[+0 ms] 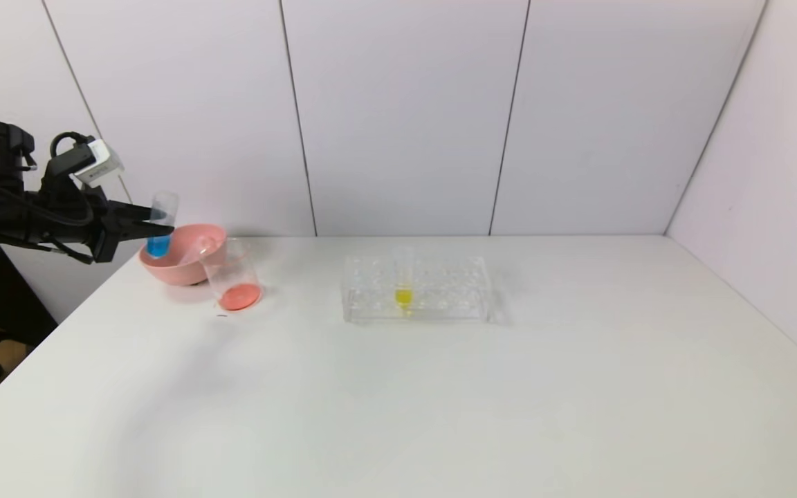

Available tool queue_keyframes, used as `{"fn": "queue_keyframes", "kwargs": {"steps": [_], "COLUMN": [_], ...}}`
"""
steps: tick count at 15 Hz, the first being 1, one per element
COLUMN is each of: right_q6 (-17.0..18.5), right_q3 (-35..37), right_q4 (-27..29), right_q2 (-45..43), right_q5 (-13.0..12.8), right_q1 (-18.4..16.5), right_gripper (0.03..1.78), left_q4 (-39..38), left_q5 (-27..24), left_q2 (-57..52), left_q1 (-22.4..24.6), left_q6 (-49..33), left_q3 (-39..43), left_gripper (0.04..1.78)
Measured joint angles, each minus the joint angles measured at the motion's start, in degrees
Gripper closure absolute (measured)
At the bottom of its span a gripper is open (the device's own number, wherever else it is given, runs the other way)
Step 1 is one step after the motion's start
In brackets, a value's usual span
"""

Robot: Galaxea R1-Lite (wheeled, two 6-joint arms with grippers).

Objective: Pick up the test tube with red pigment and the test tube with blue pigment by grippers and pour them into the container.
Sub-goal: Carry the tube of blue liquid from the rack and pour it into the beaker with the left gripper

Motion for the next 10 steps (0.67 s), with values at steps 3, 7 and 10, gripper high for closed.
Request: {"fn": "queue_keyframes", "kwargs": {"steps": [3, 7, 10], "right_q6": [0.00, 0.00, 0.02], "right_q3": [0.00, 0.00, 0.00], "right_q4": [0.00, 0.00, 0.00], "right_q2": [0.00, 0.00, 0.00], "right_q5": [0.00, 0.00, 0.00], "right_q1": [0.00, 0.00, 0.00], "right_gripper": [0.04, 0.04, 0.04], "left_q4": [5.38, 9.90, 15.60], "left_q5": [0.68, 0.68, 0.68], "left_q2": [0.72, 2.18, 3.61], "left_q1": [0.37, 0.44, 0.41], "left_q6": [3.28, 8.02, 12.85], "left_q3": [-2.97, -7.52, -11.75], "left_gripper": [1.44, 1.44, 1.44]}}
